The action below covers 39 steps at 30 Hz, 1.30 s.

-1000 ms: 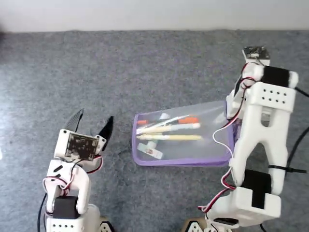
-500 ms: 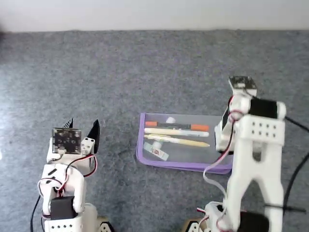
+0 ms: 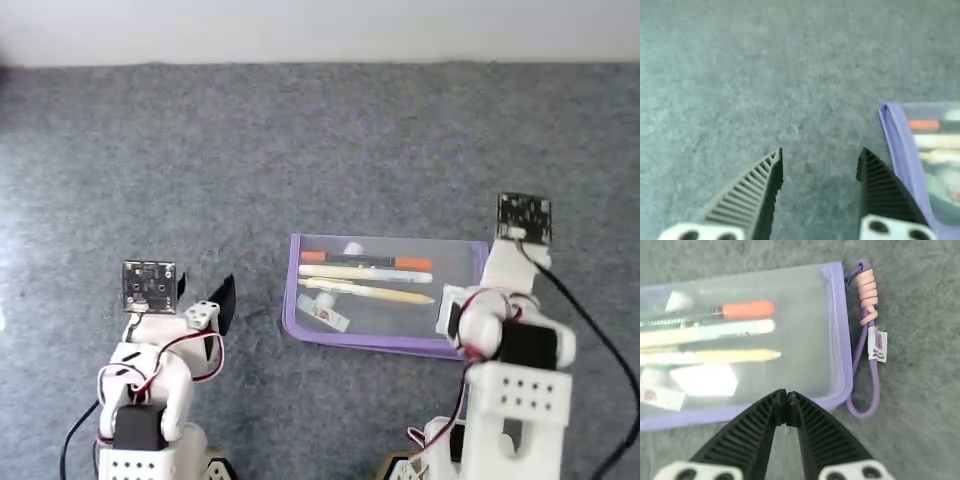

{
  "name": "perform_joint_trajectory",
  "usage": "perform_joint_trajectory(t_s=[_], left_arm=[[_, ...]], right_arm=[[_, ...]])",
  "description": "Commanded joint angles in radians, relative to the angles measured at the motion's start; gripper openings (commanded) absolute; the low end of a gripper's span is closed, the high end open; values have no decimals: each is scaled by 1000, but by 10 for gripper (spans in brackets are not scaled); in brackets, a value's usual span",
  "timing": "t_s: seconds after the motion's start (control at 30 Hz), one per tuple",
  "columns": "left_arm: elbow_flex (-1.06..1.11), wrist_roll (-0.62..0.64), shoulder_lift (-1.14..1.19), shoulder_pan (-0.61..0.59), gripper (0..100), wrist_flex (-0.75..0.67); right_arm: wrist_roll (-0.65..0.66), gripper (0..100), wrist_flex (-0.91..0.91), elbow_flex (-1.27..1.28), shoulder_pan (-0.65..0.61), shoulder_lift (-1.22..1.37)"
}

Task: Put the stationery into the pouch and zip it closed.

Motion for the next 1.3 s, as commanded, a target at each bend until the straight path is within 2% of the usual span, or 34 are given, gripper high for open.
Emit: perform_joint_trajectory(t_s=[0.0,0.27,0.6,0.93,1.27], left_arm=[[31,11,-11,5,227,9],[58,-29,-6,12,227,49],[58,-23,-8,3,227,60],[58,-28,-11,-25,230,183],[58,-25,-9,-32,230,192]], right_arm=[[-35,9,-93,135,-5,-114],[-29,9,-248,442,-12,-383],[-34,9,-232,718,-4,-777],[-35,9,-119,729,-7,-751],[-34,9,12,729,-2,-769]])
